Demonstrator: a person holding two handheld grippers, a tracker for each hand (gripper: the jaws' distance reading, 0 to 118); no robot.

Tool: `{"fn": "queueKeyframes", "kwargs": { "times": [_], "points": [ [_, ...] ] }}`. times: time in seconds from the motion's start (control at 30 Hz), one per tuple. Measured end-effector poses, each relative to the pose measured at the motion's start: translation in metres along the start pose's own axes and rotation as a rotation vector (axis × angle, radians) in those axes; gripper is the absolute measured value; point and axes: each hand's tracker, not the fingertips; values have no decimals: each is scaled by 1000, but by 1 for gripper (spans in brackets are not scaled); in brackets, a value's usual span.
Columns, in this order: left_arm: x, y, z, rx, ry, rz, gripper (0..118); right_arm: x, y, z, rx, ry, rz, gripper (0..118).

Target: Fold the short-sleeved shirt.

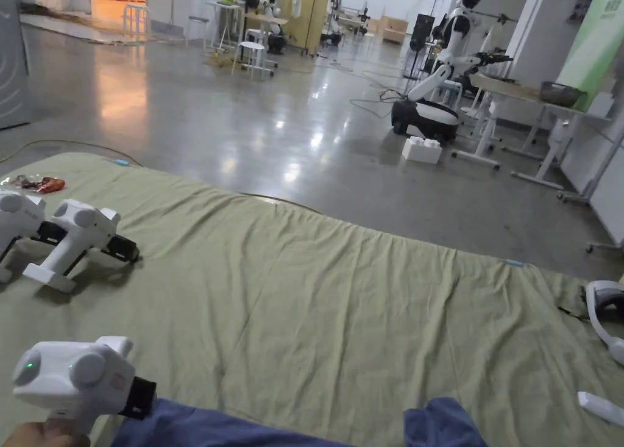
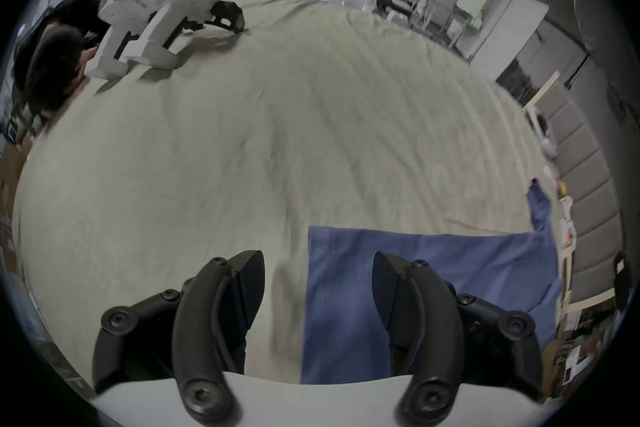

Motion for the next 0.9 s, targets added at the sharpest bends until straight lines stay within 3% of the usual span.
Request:
{"fn": "queueKeyframes", "kwargs": {
  "times": [0.17,0.23,0.27,0.33,0.37,0.47,0.5,0.53,0.73,0.87,0.9],
  "points": [
    [22,-7,-14,-25,104,-72,75,8,-9,-13,-57,-17,9,9],
    [31,-12,-9,24,150,-132,66,11,-11,-17,-74,-22,13,9],
    [39,-15,-9,37,155,-174,58,14,-12,-22,-88,-26,16,9],
    [42,-14,-12,42,123,-216,18,19,-12,-36,-125,-40,33,10],
    [44,-15,-11,49,109,-222,10,22,-12,-44,-158,-52,45,13],
    [42,-15,-13,57,124,-224,8,38,-6,-78,-248,-55,51,41],
    [41,-16,-10,65,121,-217,8,45,-3,-93,-284,-47,45,63],
    [39,-17,-6,76,114,-205,8,51,0,-107,-322,-35,42,71],
    [30,-22,24,145,72,-135,8,76,5,-197,-478,5,55,79],
    [32,-24,40,168,60,-120,8,84,-6,-248,-621,64,-17,87],
    [32,-25,43,172,61,-124,8,82,-11,-258,-657,40,-3,87]
  ]
}}
